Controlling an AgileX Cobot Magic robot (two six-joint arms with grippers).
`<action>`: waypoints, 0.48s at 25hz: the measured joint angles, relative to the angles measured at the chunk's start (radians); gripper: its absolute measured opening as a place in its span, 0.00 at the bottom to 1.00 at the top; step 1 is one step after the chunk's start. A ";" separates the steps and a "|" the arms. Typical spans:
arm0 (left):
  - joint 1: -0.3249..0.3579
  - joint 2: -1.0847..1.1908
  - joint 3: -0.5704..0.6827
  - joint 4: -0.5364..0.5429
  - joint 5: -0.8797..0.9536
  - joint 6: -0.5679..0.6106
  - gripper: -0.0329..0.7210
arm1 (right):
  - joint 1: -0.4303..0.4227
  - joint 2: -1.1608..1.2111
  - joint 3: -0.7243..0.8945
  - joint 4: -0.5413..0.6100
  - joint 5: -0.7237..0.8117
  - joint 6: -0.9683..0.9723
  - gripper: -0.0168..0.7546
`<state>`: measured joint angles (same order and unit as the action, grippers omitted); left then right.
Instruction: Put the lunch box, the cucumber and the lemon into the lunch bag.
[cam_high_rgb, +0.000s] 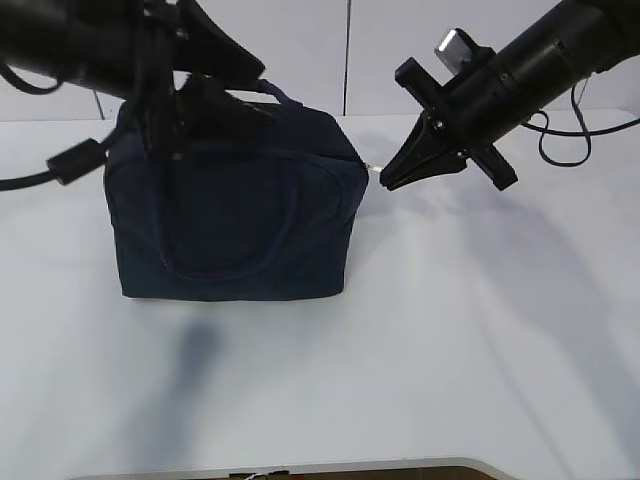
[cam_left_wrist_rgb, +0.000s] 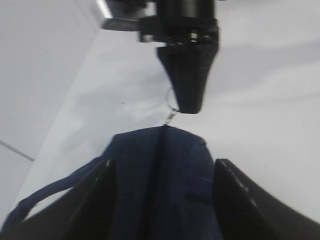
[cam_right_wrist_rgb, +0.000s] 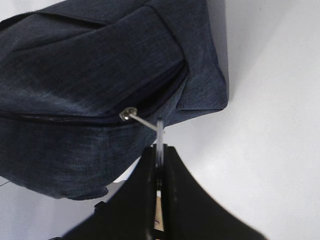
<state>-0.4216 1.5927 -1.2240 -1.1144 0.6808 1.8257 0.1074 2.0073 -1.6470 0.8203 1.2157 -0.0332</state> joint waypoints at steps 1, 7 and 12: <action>-0.010 0.017 -0.007 0.013 0.002 0.001 0.62 | 0.000 0.000 0.000 0.000 0.000 0.000 0.03; -0.028 0.091 -0.061 0.035 0.041 0.001 0.62 | 0.000 0.000 0.000 0.000 0.000 -0.006 0.03; -0.084 0.162 -0.133 0.049 0.081 -0.026 0.62 | 0.000 0.000 0.000 0.002 0.000 -0.008 0.03</action>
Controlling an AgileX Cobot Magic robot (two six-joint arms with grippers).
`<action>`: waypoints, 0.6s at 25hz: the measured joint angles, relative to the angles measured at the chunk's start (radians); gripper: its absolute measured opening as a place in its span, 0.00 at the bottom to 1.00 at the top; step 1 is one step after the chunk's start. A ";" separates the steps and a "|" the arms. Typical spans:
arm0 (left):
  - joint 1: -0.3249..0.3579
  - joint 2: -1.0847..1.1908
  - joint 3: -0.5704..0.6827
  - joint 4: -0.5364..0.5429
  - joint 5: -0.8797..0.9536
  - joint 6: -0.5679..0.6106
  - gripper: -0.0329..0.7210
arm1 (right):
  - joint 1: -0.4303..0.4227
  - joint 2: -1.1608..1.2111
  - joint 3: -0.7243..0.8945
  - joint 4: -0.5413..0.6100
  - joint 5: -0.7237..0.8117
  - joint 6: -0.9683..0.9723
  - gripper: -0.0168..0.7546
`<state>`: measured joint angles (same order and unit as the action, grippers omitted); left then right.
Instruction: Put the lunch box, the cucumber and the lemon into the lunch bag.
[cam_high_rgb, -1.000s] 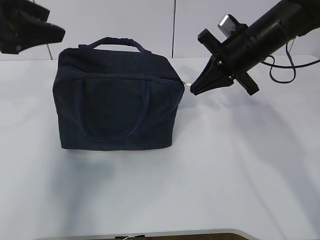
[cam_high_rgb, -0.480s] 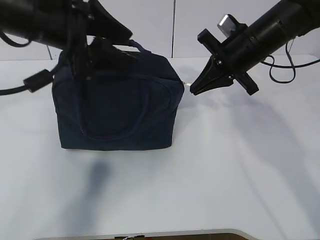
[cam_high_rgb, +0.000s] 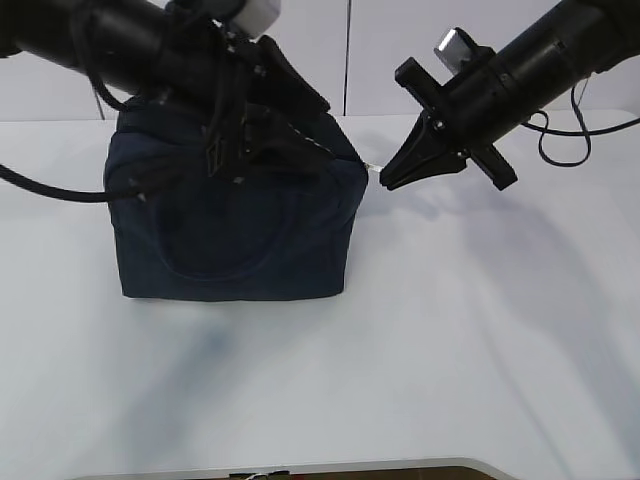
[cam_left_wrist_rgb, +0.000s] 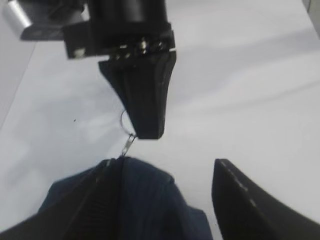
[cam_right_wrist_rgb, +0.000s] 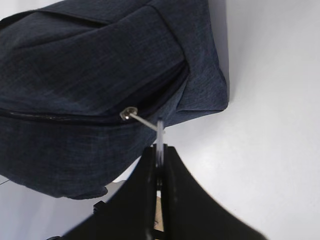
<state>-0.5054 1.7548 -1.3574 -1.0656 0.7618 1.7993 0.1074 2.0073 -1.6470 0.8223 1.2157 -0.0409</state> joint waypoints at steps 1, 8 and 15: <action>-0.012 0.012 -0.014 0.011 0.002 -0.011 0.62 | 0.000 0.000 0.000 0.000 0.000 0.000 0.03; -0.039 0.058 -0.048 0.174 0.035 -0.128 0.55 | 0.000 0.000 0.000 0.000 0.000 0.000 0.03; -0.043 0.058 -0.053 0.275 -0.019 -0.147 0.20 | 0.000 0.000 0.000 0.011 0.000 -0.002 0.03</action>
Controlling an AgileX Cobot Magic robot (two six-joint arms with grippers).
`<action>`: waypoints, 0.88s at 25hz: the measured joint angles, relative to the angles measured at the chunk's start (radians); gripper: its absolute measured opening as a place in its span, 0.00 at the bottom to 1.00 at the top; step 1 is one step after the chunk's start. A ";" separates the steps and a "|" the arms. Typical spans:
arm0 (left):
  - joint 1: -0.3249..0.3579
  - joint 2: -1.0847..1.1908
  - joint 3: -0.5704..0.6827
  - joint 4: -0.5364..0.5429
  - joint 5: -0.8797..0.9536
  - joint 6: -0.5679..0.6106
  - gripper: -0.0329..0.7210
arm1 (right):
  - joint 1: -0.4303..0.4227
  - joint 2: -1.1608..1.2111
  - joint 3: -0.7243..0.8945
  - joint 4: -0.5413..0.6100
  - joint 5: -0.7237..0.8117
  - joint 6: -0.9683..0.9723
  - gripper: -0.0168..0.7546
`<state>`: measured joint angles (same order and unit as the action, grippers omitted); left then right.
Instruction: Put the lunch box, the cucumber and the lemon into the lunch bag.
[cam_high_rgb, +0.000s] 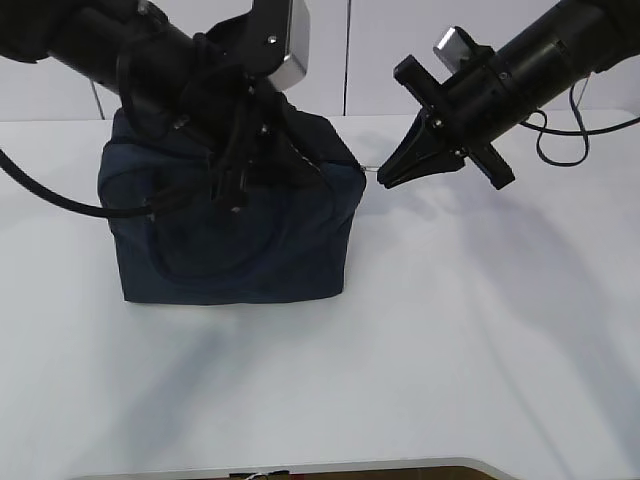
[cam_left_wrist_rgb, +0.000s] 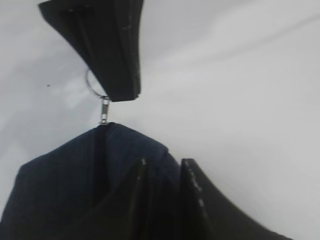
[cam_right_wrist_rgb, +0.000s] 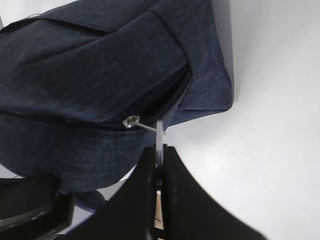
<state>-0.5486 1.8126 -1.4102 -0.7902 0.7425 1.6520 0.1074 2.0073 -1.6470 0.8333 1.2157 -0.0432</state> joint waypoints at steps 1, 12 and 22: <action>0.000 0.000 0.000 0.011 -0.017 0.000 0.16 | 0.000 0.000 0.000 0.002 0.000 0.000 0.03; -0.001 0.000 0.000 0.196 -0.041 -0.046 0.01 | 0.000 0.000 0.000 0.007 0.000 -0.004 0.03; -0.001 -0.010 0.000 0.206 -0.003 -0.053 0.13 | 0.002 0.000 0.000 0.009 0.000 -0.012 0.03</action>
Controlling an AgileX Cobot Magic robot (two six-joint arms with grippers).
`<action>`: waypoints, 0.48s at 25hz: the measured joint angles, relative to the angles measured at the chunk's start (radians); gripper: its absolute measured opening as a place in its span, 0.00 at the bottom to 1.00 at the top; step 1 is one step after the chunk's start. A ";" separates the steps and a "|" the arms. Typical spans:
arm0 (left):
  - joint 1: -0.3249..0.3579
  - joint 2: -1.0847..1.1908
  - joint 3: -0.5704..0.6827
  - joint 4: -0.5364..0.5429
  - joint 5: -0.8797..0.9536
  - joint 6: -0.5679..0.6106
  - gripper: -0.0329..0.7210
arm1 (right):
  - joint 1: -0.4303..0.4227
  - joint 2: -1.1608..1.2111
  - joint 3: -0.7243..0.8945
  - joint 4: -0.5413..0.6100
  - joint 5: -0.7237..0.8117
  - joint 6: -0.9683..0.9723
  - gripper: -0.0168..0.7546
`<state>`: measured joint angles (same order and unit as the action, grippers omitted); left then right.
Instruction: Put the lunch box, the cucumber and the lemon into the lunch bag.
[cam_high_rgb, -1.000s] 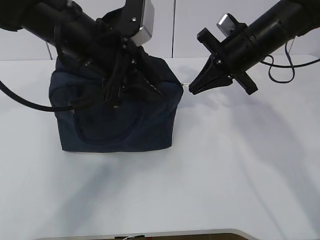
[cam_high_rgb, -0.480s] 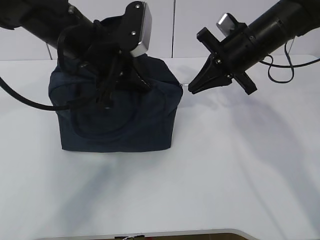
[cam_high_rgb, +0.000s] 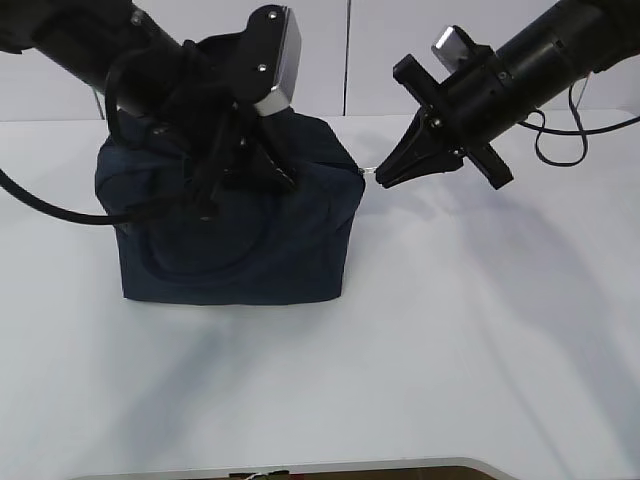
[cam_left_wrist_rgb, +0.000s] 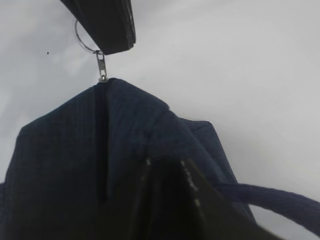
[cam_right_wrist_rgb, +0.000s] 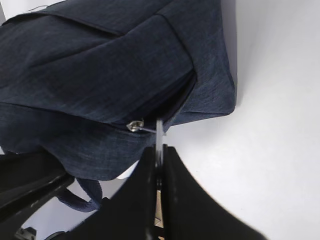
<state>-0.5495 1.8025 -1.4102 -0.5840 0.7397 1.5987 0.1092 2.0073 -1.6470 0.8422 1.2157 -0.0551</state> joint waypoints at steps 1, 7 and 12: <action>0.000 -0.007 0.000 0.001 0.005 0.000 0.21 | 0.000 0.000 0.000 0.000 0.000 0.000 0.03; -0.016 -0.020 0.000 0.012 0.017 0.000 0.50 | 0.000 0.000 0.000 0.000 0.000 0.000 0.03; -0.053 -0.020 0.000 0.035 -0.043 0.000 0.52 | 0.000 0.000 0.000 -0.002 0.000 -0.003 0.03</action>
<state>-0.6027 1.7823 -1.4102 -0.5494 0.6968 1.5987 0.1092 2.0073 -1.6470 0.8403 1.2157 -0.0577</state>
